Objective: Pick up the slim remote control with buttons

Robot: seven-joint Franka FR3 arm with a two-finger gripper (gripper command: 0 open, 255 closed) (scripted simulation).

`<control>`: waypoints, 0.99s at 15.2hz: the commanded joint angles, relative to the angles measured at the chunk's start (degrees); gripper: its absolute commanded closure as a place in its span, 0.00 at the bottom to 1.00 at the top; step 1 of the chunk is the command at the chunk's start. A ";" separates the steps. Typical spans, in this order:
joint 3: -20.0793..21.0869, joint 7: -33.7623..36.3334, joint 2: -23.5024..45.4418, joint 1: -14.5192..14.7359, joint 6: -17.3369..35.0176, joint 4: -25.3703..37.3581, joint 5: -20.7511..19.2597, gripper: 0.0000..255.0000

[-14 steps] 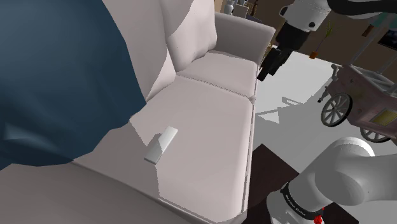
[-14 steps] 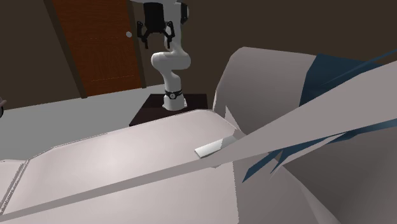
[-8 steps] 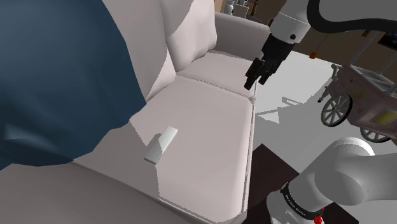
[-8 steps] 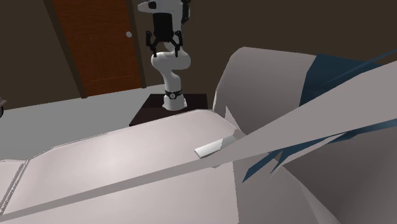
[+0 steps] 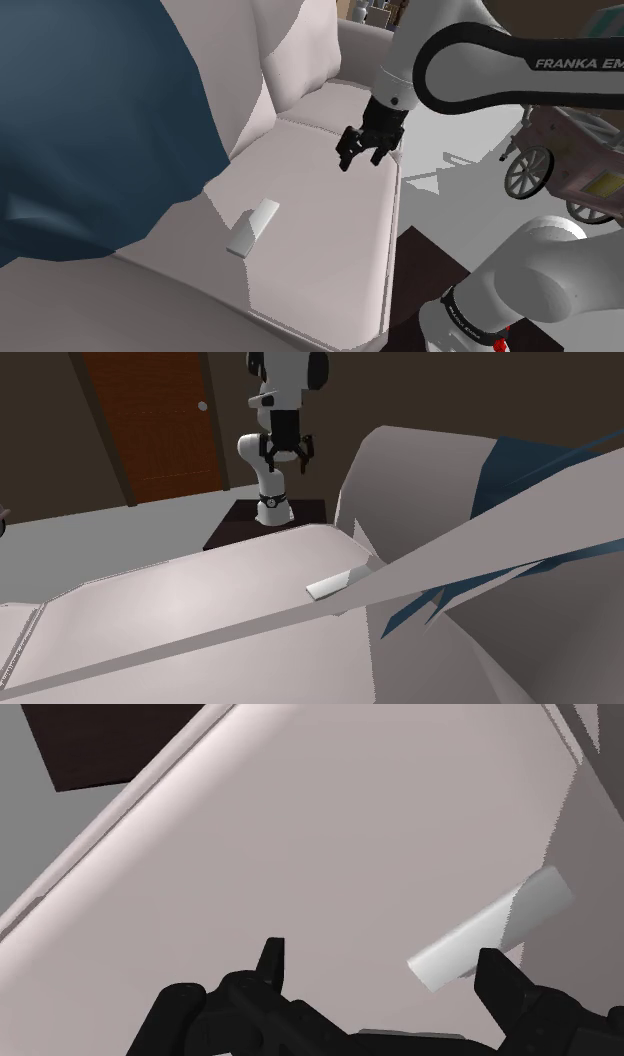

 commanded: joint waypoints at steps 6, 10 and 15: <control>9.49 16.26 12.40 -2.44 10.91 1.20 1.51 0.00; 14.79 26.75 21.66 -4.78 16.91 3.90 -0.86 0.00; 19.59 42.47 35.32 -7.23 23.02 9.27 -9.23 0.00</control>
